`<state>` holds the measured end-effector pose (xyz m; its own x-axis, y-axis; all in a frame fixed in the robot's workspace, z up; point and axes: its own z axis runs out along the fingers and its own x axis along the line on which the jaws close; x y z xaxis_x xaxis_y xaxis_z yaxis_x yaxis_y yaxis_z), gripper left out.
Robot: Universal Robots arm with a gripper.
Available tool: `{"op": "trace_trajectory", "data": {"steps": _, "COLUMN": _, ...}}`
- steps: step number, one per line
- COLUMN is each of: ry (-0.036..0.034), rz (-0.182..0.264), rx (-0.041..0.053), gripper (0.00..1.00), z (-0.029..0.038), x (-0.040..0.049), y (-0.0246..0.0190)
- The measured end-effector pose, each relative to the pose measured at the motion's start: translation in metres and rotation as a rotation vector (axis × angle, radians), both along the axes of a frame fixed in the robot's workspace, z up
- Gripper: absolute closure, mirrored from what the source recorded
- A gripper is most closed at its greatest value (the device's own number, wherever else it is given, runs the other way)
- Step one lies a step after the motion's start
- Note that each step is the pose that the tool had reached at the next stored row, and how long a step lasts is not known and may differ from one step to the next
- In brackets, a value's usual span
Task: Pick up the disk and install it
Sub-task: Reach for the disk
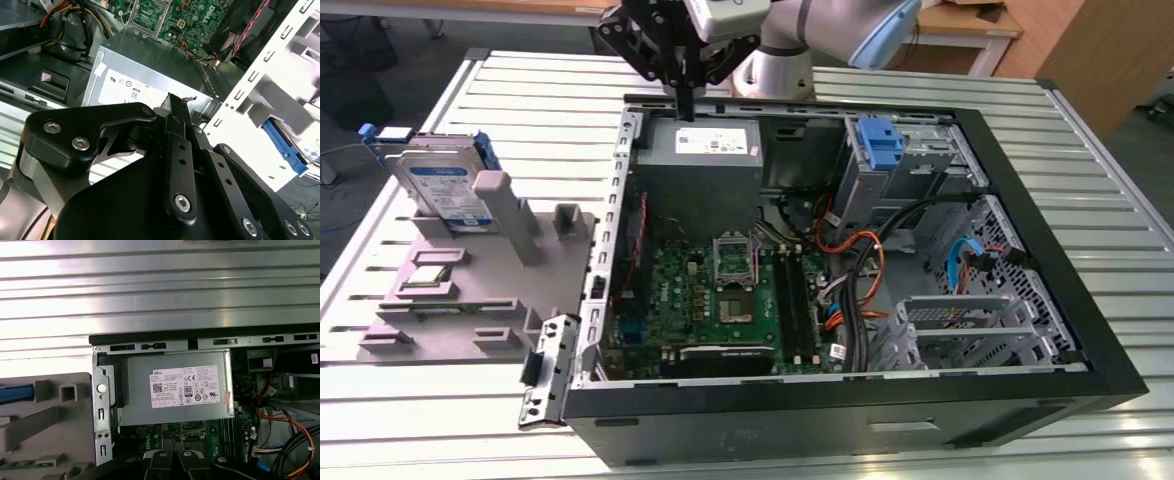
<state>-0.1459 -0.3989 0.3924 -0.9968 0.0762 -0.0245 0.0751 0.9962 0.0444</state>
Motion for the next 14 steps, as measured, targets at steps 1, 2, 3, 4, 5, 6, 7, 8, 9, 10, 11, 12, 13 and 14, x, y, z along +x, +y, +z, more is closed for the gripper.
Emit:
{"op": "trace_trajectory", "data": {"steps": 1, "ry": -0.0001, "rz": 0.000, "rx": 0.0000, "gripper": 0.90, "z": 0.0000, "x": -0.0005, "y": 0.0000}}
{"op": "trace_trajectory", "data": {"steps": 2, "ry": 0.0000, "rz": 0.000, "rx": 0.0000, "gripper": 0.90, "z": 0.0000, "x": -0.0011, "y": 0.0000}}
{"op": "trace_trajectory", "data": {"steps": 3, "ry": 0.0000, "rz": 0.000, "rx": 0.0000, "gripper": 0.90, "z": 0.0000, "x": -0.0016, "y": 0.0000}}
{"op": "trace_trajectory", "data": {"steps": 4, "ry": 0.0000, "rz": 0.000, "rx": 0.0000, "gripper": 0.90, "z": 0.0000, "x": -0.0021, "y": 0.0000}}
{"op": "trace_trajectory", "data": {"steps": 5, "ry": 0.0000, "rz": 0.000, "rx": 0.0000, "gripper": 0.90, "z": 0.0000, "x": -0.0027, "y": 0.0000}}
{"op": "trace_trajectory", "data": {"steps": 6, "ry": 0.0000, "rz": 0.000, "rx": 0.0000, "gripper": 0.90, "z": 0.0000, "x": -0.0033, "y": 0.0000}}
{"op": "trace_trajectory", "data": {"steps": 7, "ry": 0.0000, "rz": 0.000, "rx": 0.0000, "gripper": 0.90, "z": 0.0000, "x": -0.0038, "y": 0.0000}}
{"op": "trace_trajectory", "data": {"steps": 8, "ry": 0.0000, "rz": 0.000, "rx": 0.0000, "gripper": 0.90, "z": 0.0000, "x": -0.0043, "y": 0.0000}}
{"op": "trace_trajectory", "data": {"steps": 9, "ry": 0.0000, "rz": 0.000, "rx": 0.0000, "gripper": 0.90, "z": 0.0000, "x": -0.0048, "y": 0.0000}}
{"op": "trace_trajectory", "data": {"steps": 10, "ry": 0.0000, "rz": 0.000, "rx": 0.0000, "gripper": 0.90, "z": 0.0000, "x": -0.0053, "y": 0.0000}}
{"op": "trace_trajectory", "data": {"steps": 11, "ry": 0.0000, "rz": 0.000, "rx": 0.0000, "gripper": 0.90, "z": 0.0000, "x": -0.0059, "y": 0.0000}}
{"op": "trace_trajectory", "data": {"steps": 12, "ry": 0.0000, "rz": 0.000, "rx": 0.0000, "gripper": 0.90, "z": 0.0000, "x": -0.0065, "y": 0.0000}}
{"op": "trace_trajectory", "data": {"steps": 13, "ry": 0.0000, "rz": 0.000, "rx": 0.0000, "gripper": 0.90, "z": 0.0000, "x": -0.0070, "y": 0.0000}}
{"op": "trace_trajectory", "data": {"steps": 14, "ry": 0.0000, "rz": 0.000, "rx": 0.0000, "gripper": 0.90, "z": 0.0000, "x": -0.0075, "y": 0.0000}}
